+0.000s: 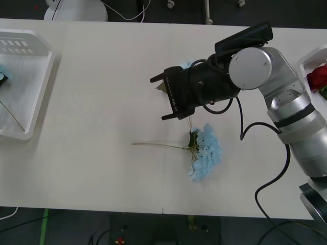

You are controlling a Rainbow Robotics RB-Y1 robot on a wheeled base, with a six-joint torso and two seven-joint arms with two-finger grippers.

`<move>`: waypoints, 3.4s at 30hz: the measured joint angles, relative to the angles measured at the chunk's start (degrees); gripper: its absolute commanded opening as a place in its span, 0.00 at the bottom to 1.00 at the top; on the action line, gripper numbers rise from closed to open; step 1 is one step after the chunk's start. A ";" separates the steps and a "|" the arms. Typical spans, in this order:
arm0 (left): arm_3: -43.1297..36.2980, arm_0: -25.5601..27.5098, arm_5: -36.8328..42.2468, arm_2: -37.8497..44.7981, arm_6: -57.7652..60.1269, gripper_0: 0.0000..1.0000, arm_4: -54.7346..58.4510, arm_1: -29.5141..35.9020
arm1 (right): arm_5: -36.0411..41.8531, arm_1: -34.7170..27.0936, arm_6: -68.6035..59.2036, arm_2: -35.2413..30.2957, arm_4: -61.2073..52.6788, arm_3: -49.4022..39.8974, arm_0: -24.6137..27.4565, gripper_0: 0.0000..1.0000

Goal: Put the red flowers into the right box and the blue flowers into the left box

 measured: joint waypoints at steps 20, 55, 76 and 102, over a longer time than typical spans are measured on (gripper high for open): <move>-6.97 -0.03 16.43 0.02 2.10 0.87 17.67 2.43 | 1.46 -9.52 -45.06 17.02 11.74 -12.97 0.12 1.00; -46.37 13.68 33.54 -13.15 0.24 1.00 37.20 -1.39 | 3.91 -6.01 -49.26 29.21 31.28 -4.60 4.34 0.50; -46.37 14.31 30.85 -15.92 -17.24 1.00 37.31 -8.11 | 3.87 -5.49 -49.22 28.63 30.84 -2.23 4.34 0.00; -46.39 14.31 29.76 -20.02 -17.24 1.00 36.08 -8.26 | 0.30 -7.07 38.49 -0.84 12.36 -3.11 1.16 0.00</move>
